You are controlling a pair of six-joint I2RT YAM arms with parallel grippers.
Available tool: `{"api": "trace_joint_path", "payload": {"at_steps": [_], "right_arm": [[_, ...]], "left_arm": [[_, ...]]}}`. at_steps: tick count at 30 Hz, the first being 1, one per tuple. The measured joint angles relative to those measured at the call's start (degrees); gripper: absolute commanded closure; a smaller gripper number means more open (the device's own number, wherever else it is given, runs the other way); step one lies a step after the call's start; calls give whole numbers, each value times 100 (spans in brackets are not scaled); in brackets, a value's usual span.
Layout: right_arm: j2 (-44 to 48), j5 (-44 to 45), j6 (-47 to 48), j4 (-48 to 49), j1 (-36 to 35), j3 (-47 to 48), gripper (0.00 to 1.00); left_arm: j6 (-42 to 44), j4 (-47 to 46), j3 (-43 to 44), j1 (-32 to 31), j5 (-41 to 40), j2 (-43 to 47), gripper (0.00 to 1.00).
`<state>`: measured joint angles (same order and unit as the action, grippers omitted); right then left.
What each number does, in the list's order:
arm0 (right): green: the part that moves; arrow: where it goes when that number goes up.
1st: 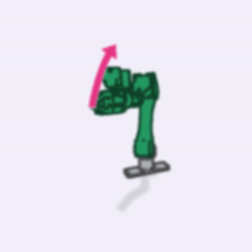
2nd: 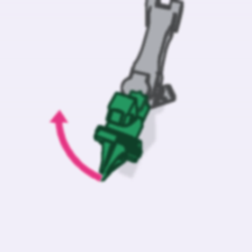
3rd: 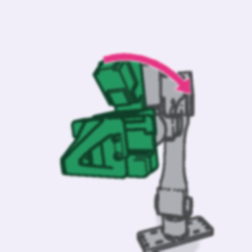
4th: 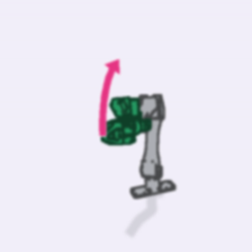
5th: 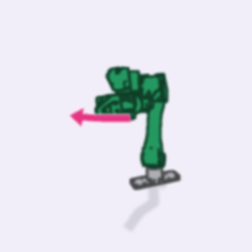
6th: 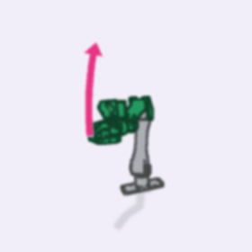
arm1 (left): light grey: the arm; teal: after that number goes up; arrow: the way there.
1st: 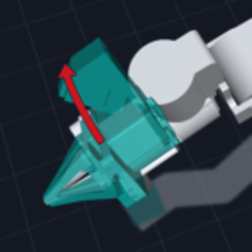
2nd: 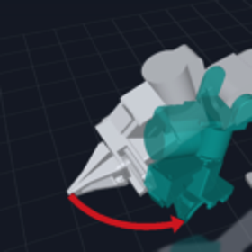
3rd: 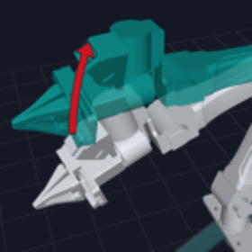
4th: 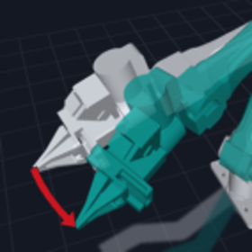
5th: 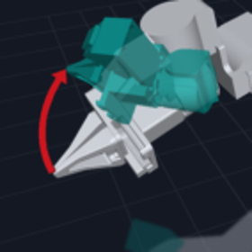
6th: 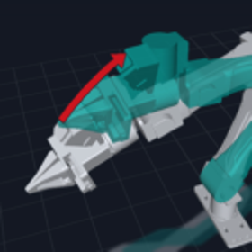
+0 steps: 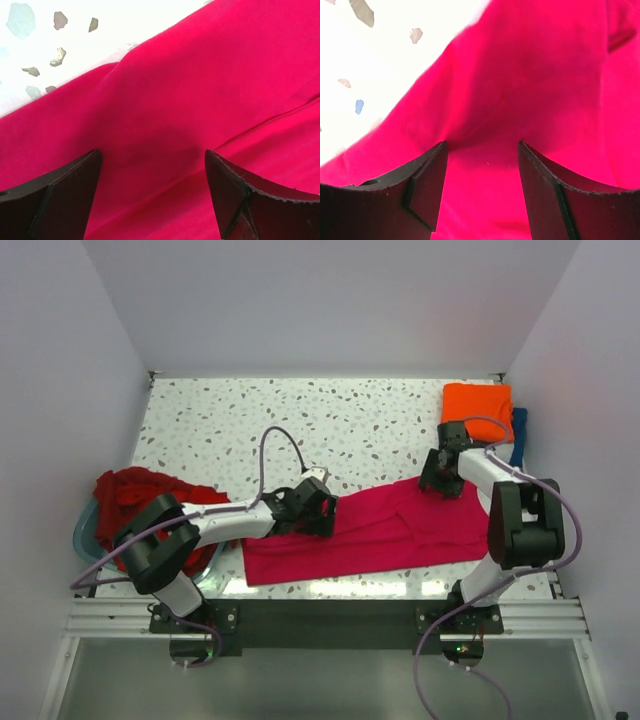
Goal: Fold and stack the t-shirts
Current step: Fold the tshirt
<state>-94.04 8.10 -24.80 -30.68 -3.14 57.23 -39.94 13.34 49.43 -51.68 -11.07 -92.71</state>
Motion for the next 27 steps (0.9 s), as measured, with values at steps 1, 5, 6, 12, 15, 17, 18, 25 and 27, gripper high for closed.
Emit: {"api": "trace_joint_path", "payload": {"at_steps": [1,5,6,12,15,17,18,25,27], "right_arm": [[-98,0,0,42,0,24,38],[-435,-31,-4,107,-13,173,38],[-472,-33,-9,153,-26,212,38],[-859,79,-61,240,-374,625,38],[-1169,144,-122,297,-658,992,38],[-1412,155,-155,291,-824,1318,38],[-1547,151,-179,284,-894,1495,38],[-2568,105,-339,149,-1368,3001,38],[-2846,31,-376,105,-1493,3445,37]], "left_arm": [[-42,-103,-52,-9,-13,20,12],[-197,-446,-302,-22,-61,149,12],[-254,-542,-382,-28,-81,195,12],[-579,-887,-879,-232,-254,568,12],[-835,-822,-1123,-409,-313,859,12],[-1049,-723,-1294,-551,-369,1093,12],[-1167,-649,-1364,-621,-374,1209,12],[-1718,-275,-1541,-1104,-393,1576,12],[-1801,-181,-1513,-1191,-396,1591,12]]}}
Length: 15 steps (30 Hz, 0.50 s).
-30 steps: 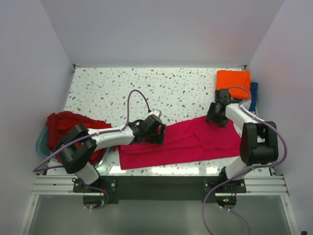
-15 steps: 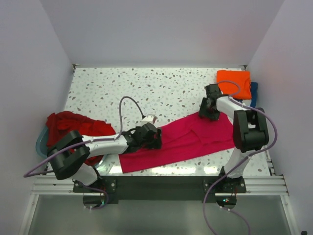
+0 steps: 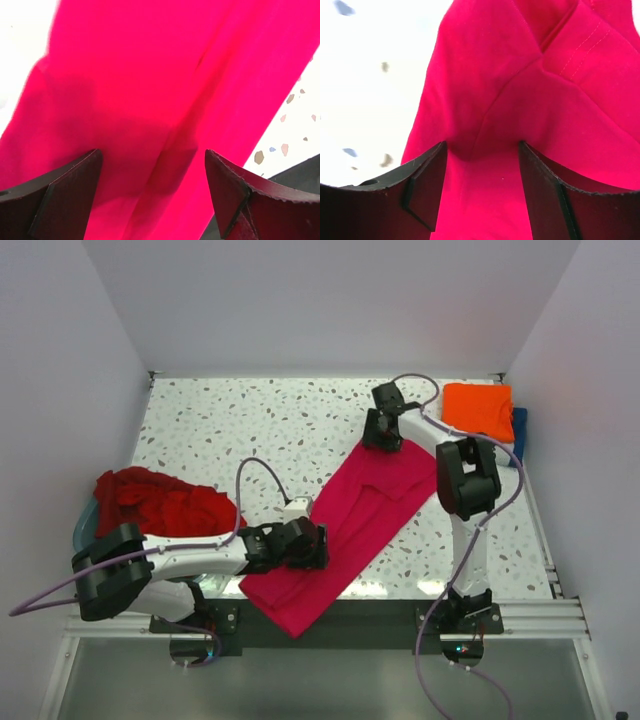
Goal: Fold and stack the t-shirts
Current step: Fold the tshirt
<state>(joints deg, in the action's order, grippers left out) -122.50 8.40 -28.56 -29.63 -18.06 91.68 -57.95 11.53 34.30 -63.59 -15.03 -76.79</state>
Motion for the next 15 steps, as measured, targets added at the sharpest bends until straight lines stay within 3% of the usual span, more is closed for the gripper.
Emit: {"api": "trace_joint_path", "payload": {"at_steps": [6,8,15], "right_arm": [[-400,-203,-31,-177,-280,769,31],[-297,-195,-22,-291,-323,772,23],[1231,-24,76,-496,-323,-192,19]], "left_arm": [[-42,588,385,-138,-63,144,12],[-11,739,614,-138,-153,267,12],[175,765,824,-138,-385,634,12]]}}
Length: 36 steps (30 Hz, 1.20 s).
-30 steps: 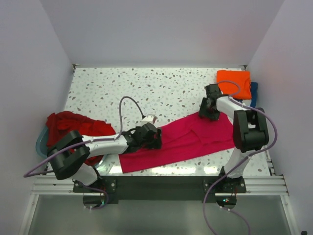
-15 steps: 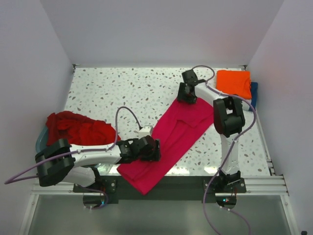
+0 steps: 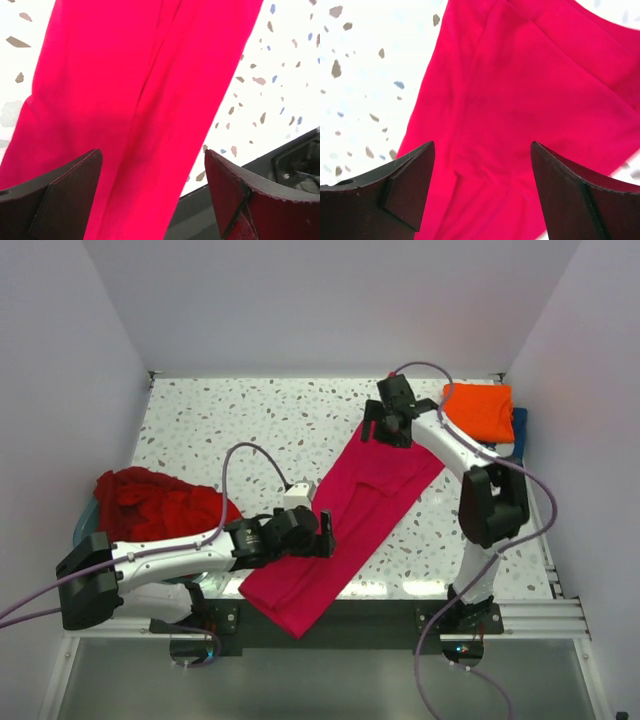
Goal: Fold and stack the t-shirts
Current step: Fold the tshirt
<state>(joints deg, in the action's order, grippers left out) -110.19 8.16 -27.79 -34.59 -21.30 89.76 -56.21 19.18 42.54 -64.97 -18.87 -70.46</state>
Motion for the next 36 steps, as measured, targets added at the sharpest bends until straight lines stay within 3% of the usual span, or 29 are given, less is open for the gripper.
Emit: {"api": "trace_joint_path", "payload": {"at_steps": [4,7,17,29,36], "right_arm": [[1010,52,39,28,4,-765,19],[1248,90,37,85,4,-1239,19],[356,-157,-55,404,28,-1698,19],[-713,-125,-85,365,37,-544,19],[-1628,-149,-33,129,37,887,19]], "left_arm": [[131,-72,-275,0,4,-2,12],[195,-127,-525,0,28,-24,12],[232,-520,-682,0,162,-546,12],[81,-894,-282,0,264,-1340,12],[9,-868,339,0,428,-1943,12]]}}
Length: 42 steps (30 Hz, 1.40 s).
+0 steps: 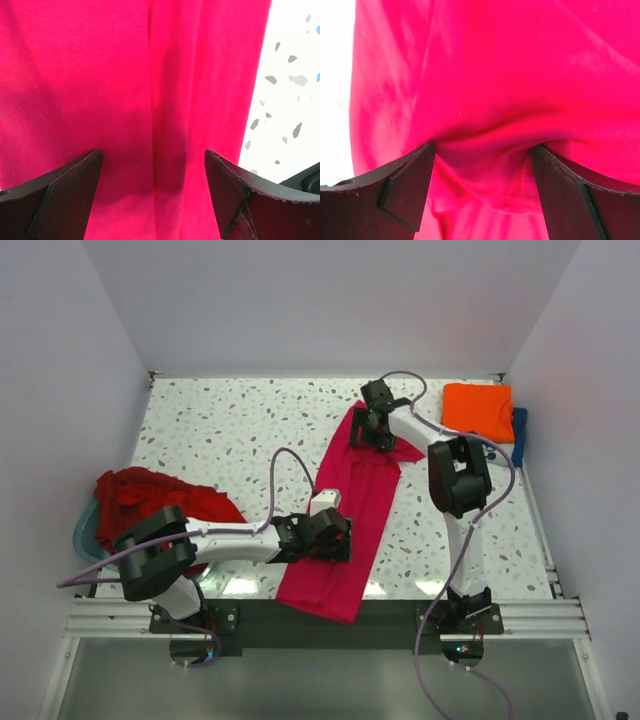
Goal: Fold and stack the t-shirts
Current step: Fold the tshirt
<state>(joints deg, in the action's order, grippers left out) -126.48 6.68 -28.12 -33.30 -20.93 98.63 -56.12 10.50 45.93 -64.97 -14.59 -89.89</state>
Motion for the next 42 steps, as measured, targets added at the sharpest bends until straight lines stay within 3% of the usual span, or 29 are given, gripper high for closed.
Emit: {"api": "trace_joint_path", "payload": {"at_steps": [14,20,24,30,36,42], "right_arm": [[-1744,-398,210,-444,11,2929,19],[-1801,-682,372,-398,28,3053,17],[-1432,-772,533,-313,37,2533,15],[74,-739,717,-424,37,1410,14],[2997,-623,662,-188,0,-422,14],[5648,-304,201,-28,-601,-2979,19]], "left_arm": [[24,118,584,0,201,-507,12],[129,404,728,0,190,-514,12],[188,708,863,-2,70,-382,12],[223,1134,855,-4,-251,472,12],[216,1447,398,-9,-527,1574,13],[131,1882,-22,-354,-710,1827,16]]}}
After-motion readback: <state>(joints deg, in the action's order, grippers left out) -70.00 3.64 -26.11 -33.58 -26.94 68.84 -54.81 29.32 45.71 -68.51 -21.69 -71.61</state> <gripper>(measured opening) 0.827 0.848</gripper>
